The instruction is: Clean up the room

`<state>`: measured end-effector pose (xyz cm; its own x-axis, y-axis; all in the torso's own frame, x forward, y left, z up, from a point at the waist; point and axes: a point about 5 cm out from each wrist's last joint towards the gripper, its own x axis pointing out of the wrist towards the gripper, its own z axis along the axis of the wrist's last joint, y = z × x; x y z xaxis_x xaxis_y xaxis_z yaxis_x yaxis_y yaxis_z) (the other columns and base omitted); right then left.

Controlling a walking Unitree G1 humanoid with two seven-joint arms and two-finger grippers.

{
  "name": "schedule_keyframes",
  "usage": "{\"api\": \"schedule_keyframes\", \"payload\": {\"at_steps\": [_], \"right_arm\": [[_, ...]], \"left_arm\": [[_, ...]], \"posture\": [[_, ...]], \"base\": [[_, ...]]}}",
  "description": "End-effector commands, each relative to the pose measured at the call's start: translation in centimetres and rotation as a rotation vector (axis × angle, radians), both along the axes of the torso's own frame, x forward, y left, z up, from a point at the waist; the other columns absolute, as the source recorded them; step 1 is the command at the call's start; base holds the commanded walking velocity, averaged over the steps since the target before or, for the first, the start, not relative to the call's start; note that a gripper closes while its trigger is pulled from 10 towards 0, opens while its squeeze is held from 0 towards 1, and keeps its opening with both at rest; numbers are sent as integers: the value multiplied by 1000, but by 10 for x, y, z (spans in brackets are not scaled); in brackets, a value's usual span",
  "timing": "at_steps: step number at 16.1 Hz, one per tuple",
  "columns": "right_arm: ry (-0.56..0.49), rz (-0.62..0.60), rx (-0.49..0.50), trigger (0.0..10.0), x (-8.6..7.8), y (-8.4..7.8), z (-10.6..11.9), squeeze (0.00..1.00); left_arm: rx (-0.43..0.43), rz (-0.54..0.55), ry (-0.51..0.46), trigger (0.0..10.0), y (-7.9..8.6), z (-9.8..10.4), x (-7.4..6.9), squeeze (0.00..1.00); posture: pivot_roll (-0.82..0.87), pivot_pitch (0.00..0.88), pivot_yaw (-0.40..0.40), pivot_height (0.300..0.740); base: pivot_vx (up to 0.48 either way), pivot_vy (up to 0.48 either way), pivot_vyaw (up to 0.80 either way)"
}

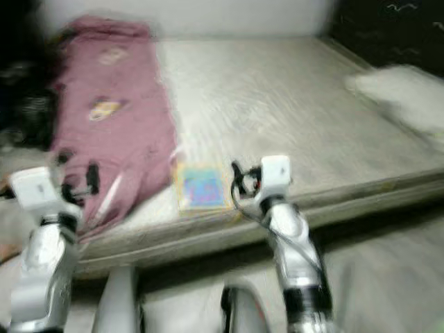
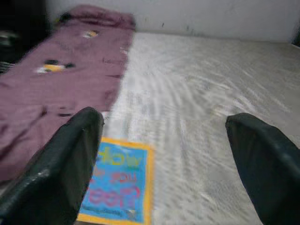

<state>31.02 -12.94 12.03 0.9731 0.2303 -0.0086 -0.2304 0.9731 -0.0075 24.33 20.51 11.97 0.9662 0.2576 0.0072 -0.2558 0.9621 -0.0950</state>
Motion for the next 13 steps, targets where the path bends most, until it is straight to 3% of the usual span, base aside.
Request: {"api": "schedule_keyframes", "payload": {"at_steps": [1, 11, 13], "right_arm": [[30, 0, 3, 10000, -3, 1, -8, 0], [29, 17, -3, 10000, -2, 3, -8, 0], [29, 19, -7, 10000, -2, 3, -8, 0]], "left_arm": [[1, 16, 31, 10000, 2, -4, 1, 0], [-29, 0, 15, 10000, -5, -3, 3, 0], [-33, -8, 14, 10000, -6, -3, 3, 0]], "posture": [[-69, 59, -61, 619], [-81, 72, -59, 619], [-81, 73, -59, 619]], "base": [[0, 0, 0], [0, 0, 0], [375, 0, 0]]}}
